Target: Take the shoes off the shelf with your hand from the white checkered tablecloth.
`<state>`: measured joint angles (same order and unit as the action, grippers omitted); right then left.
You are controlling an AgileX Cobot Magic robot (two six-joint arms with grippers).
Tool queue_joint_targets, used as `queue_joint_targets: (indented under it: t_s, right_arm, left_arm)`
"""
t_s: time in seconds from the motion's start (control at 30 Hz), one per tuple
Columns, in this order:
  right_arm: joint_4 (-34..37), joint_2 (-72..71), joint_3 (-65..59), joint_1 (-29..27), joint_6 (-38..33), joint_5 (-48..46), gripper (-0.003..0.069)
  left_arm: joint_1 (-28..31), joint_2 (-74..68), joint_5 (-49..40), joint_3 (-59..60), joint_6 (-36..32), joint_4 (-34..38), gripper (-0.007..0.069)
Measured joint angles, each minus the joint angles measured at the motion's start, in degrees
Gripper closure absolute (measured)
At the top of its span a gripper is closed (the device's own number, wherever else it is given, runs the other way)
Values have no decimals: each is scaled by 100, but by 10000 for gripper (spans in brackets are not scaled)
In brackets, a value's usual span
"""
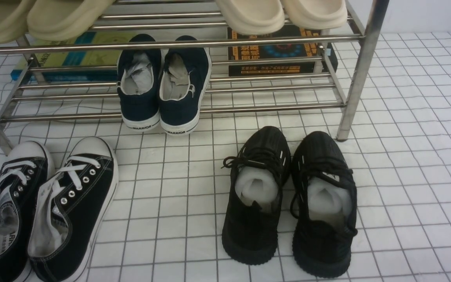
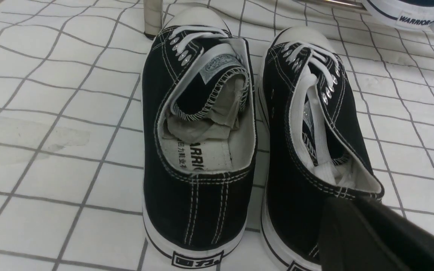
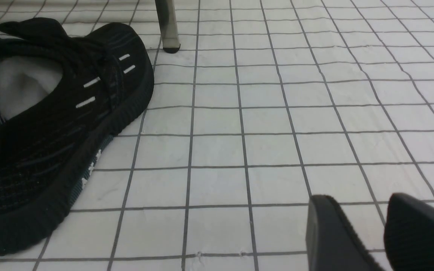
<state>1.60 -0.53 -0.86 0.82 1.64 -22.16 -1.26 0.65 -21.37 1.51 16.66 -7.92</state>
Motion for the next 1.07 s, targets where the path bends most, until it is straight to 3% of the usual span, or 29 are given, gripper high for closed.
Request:
queue_joint_targets:
  t_s: [1.07]
  right_arm:
    - [0,0,0,0,-2,0,420]
  left_arm:
    - [0,0,0,0,0,0,540]
